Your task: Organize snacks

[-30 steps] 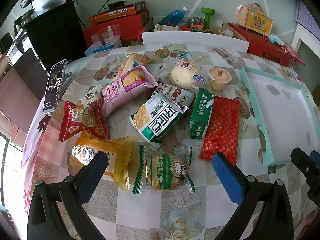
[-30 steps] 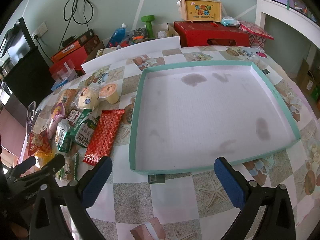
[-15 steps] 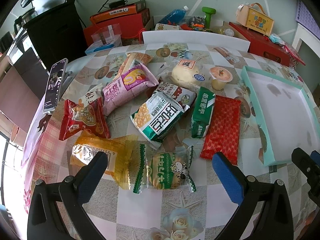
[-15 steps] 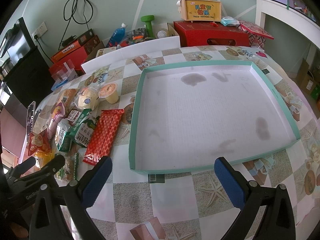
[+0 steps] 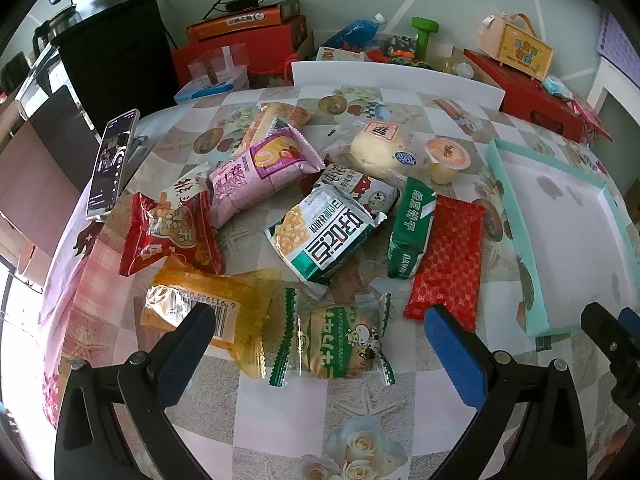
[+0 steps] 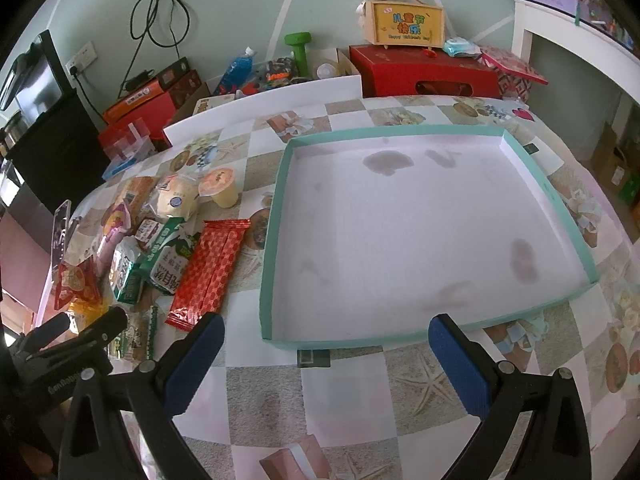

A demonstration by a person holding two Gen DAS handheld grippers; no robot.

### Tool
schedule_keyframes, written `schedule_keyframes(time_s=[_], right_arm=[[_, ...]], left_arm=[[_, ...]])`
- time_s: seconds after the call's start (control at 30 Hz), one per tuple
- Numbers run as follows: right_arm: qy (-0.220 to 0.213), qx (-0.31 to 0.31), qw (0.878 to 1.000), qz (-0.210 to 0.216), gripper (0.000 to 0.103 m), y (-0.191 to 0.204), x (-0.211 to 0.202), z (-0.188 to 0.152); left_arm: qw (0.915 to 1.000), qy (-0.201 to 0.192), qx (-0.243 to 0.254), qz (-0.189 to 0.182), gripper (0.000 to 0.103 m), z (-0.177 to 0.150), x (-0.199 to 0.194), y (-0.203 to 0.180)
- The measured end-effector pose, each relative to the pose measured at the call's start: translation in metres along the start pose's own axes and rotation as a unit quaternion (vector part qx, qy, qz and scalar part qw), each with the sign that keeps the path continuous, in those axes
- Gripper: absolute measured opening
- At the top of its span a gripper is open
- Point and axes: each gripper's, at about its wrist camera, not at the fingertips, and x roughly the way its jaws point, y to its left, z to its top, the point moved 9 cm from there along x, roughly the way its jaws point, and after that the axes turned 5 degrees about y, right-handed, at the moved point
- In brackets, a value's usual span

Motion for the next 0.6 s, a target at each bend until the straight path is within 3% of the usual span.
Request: schedule_keyframes(time_s=[0.3,0.6], right_arm=[[-0.013,-0.024,0.999,0.028,0.103,0.033,0.001,0.005],[0.004,-0.085,0.994,0.072,0.103,0.102,0.022,-0.002]], left_arm=[[0.9966,-0.028,-0.076,-0.009,0.103,0.013,-0.013,0.043],[0.9869,-0.012,-0.161,-0.007,0.103,0.006,-0.003,0.097]])
